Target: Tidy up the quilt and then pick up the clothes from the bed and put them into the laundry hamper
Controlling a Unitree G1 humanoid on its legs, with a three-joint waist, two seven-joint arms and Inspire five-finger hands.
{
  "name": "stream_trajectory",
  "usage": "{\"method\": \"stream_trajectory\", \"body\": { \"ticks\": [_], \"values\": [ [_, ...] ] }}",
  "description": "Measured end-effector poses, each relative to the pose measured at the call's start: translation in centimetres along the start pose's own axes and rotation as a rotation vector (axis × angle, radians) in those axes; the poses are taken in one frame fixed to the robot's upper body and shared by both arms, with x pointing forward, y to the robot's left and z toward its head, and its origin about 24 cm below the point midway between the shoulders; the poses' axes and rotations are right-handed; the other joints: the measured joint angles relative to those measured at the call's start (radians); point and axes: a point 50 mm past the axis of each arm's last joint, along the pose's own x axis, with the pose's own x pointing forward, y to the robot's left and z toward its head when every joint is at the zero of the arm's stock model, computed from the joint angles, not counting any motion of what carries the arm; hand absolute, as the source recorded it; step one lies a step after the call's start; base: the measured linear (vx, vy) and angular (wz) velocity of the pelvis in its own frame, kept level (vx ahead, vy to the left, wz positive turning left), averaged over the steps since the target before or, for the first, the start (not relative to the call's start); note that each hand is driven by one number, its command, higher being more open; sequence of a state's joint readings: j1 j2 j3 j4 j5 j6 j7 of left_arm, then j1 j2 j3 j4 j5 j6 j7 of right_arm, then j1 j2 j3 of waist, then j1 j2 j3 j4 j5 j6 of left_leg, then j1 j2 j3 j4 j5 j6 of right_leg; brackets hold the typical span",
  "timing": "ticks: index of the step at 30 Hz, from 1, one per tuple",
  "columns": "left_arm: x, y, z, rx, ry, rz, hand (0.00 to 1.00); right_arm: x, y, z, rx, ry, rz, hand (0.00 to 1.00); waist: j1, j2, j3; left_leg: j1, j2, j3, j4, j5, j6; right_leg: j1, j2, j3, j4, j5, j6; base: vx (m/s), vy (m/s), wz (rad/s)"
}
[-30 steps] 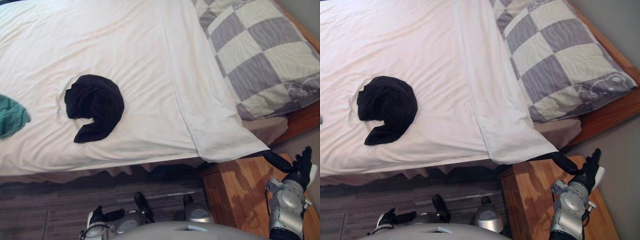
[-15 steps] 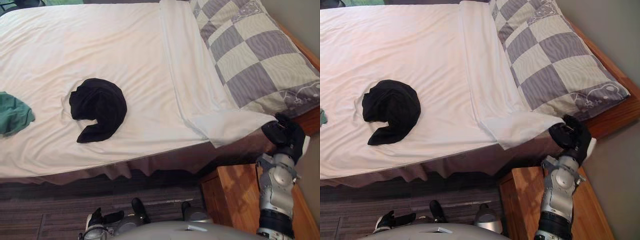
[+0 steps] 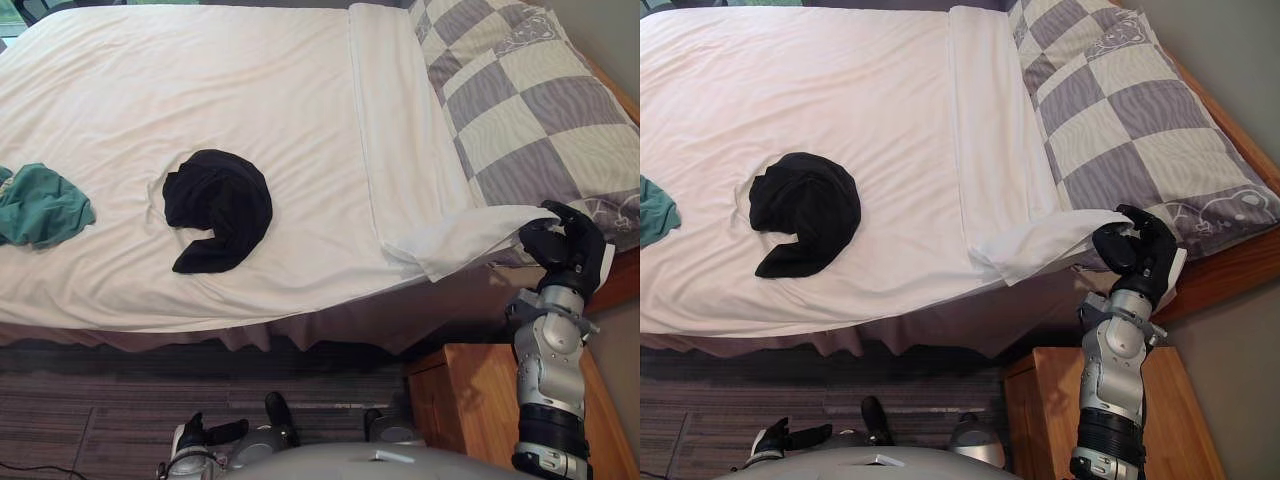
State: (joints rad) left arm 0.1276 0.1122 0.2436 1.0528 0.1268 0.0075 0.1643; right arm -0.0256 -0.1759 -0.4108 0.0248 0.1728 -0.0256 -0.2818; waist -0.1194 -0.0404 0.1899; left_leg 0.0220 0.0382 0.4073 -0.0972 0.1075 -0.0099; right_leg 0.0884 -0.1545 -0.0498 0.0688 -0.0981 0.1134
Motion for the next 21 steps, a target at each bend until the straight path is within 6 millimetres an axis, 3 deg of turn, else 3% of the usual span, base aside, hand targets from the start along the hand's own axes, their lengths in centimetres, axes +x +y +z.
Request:
{"method": "stream_trajectory", "body": {
  "ticks": [10, 19, 21],
  "values": [
    [-0.2, -0.9, -0.7, -0.002, 0.027, -0.045, 1.0, -4.1, -4.4, -4.1, -0.149, 0.181, 0.037, 1.0, -0.043, 0.034, 0.001, 0.027, 0.01, 0.049, 0.0, -0.016, -0.016, -0.002, 0.006, 0.047, 0.001, 0.0, 0.002, 0.02, 0.002, -0.14],
    [-0.3, -1.0, -1.2, 0.009, 0.044, -0.065, 1.0, -9.2, -7.4, -7.7, -0.21, 0.398, 0.076, 1.0, -0.075, 0.028, 0.007, 0.06, 0.029, 0.097, 0.0, -0.031, -0.036, -0.006, 0.024, 0.096, 0.017, -0.012, -0.008, 0.02, -0.017, -0.19],
    [-0.2, -1.0, -1.0, 0.023, 0.037, -0.071, 1.0, -10.1, -7.9, -9.3, -0.251, 0.478, 0.113, 1.0, -0.075, 0.025, 0.008, 0.062, 0.031, 0.111, 0.0, -0.032, -0.035, -0.012, 0.031, 0.11, 0.018, -0.012, -0.009, 0.01, -0.017, -0.16]
  ]
}}
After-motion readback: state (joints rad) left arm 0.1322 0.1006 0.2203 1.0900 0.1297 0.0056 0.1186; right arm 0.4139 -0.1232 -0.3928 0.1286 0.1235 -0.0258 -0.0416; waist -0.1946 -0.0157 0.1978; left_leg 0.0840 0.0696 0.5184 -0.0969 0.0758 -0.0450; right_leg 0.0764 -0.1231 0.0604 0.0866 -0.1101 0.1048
